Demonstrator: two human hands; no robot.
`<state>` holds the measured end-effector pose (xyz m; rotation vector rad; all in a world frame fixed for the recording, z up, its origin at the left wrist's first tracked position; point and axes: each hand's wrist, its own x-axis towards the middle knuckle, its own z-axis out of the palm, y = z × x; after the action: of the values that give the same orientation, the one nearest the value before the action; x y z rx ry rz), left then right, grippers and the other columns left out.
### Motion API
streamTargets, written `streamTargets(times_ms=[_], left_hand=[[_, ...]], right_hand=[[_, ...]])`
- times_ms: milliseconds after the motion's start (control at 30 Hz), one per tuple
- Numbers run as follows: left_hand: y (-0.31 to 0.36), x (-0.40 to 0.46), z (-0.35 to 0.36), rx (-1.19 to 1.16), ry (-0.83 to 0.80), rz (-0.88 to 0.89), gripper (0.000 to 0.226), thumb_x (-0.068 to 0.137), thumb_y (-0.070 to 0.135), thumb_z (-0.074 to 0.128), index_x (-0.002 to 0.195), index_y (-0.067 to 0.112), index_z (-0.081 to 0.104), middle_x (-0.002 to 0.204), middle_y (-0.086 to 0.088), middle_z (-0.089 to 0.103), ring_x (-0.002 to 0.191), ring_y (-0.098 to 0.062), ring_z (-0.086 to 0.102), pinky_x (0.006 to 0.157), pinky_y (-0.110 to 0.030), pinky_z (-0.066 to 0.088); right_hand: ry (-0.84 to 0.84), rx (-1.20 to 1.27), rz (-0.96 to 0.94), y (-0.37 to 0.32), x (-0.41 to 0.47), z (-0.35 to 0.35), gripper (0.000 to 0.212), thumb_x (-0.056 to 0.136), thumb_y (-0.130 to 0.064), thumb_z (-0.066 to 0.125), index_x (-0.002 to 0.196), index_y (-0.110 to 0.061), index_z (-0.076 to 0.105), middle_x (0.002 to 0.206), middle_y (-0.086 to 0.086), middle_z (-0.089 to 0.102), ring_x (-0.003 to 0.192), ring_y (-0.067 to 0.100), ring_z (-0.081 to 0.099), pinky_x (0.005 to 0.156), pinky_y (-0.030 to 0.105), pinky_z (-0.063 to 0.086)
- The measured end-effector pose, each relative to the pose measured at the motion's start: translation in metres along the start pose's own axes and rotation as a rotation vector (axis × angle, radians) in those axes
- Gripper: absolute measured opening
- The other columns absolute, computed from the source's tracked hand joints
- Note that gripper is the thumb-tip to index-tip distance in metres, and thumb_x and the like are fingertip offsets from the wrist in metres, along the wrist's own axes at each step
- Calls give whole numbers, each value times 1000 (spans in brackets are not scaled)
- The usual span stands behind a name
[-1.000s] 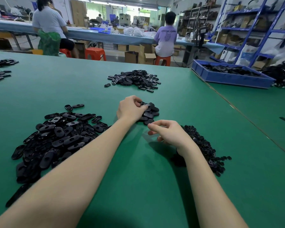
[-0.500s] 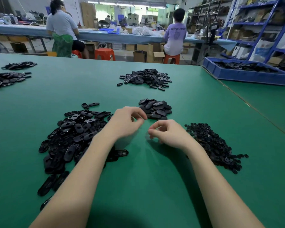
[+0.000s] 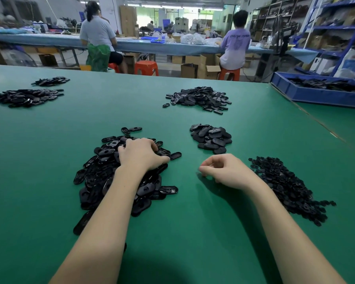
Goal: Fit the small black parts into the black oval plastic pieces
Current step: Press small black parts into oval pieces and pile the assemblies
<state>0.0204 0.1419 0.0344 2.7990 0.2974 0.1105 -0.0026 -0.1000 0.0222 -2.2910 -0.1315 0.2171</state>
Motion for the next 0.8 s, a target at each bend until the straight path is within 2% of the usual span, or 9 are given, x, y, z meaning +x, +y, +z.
streamTargets(times_ms=[200, 333, 533, 700, 800], left_hand=[[4, 0, 5, -19, 71, -55, 35, 75, 57, 73, 104, 36, 68, 113, 5, 67, 125, -24, 47, 102, -41, 34], [5, 1, 7, -26, 81, -76, 40, 72, 58, 75, 105, 36, 70, 112, 4, 67, 125, -23, 49, 102, -41, 34], [6, 2, 10, -45, 106, -82, 40, 71, 54, 75, 105, 34, 70, 110, 4, 68, 123, -23, 51, 102, -40, 34], [10, 0, 9, -73, 189, -50, 39, 71, 54, 75, 104, 34, 69, 105, 7, 68, 121, -21, 50, 99, -39, 33], [10, -1, 8, -105, 179, -52, 39, 71, 49, 76, 106, 34, 66, 104, 10, 69, 117, -20, 55, 98, -39, 33]], right_hand=[[-3, 7, -2, 1, 0, 0, 13, 89, -42, 70, 89, -31, 76, 86, -13, 77, 57, -2, 59, 72, 23, 51], [-7, 6, 0, 0, 0, -1, 13, 89, -42, 70, 90, -31, 76, 87, -13, 77, 57, -4, 59, 70, 22, 48], [-14, 14, -1, 1, 1, -1, 13, 89, -42, 70, 89, -31, 76, 88, -13, 77, 64, 3, 62, 79, 27, 54], [-27, 2, -10, 0, 0, -2, 12, 91, -42, 69, 90, -32, 75, 86, -15, 77, 55, -1, 60, 66, 20, 47], [-28, 0, -6, -1, -1, -3, 13, 91, -43, 68, 92, -32, 75, 85, -16, 77, 55, -2, 59, 65, 20, 45]])
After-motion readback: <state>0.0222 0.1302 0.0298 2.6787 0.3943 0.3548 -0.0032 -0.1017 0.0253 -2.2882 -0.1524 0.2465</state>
